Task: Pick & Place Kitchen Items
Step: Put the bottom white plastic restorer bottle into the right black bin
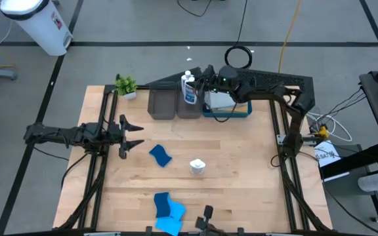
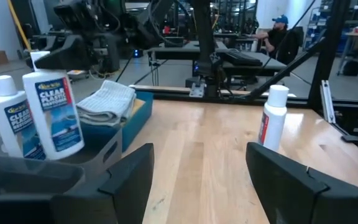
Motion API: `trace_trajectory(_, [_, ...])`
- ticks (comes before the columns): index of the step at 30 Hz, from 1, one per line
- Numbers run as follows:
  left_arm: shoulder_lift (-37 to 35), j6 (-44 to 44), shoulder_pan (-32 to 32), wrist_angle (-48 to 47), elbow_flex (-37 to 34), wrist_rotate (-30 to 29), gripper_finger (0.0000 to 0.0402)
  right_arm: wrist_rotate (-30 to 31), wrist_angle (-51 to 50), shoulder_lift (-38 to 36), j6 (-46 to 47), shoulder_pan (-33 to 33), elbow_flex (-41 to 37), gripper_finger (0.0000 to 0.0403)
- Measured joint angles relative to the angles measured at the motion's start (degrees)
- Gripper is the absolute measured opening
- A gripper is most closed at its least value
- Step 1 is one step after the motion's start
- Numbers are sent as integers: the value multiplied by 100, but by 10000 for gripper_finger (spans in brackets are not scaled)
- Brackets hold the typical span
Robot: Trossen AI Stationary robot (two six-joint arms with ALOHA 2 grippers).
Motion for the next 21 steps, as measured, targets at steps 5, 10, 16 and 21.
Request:
trace_trajectory(5, [1, -36, 7, -27, 0, 7, 257, -3, 120, 256, -379, 4, 0, 91])
trace_trajectory(10, [1, -73, 7, -56, 0, 9, 257, 1, 43, 356, -524, 30, -3, 91])
trace_trajectory(16, [4, -77, 7, -162, 0, 12, 257, -20, -34, 350, -921, 57, -4, 91])
trace_trajectory(21, [4, -126, 7, -217, 0, 14, 257, -19, -42, 350, -1646, 55, -7, 91])
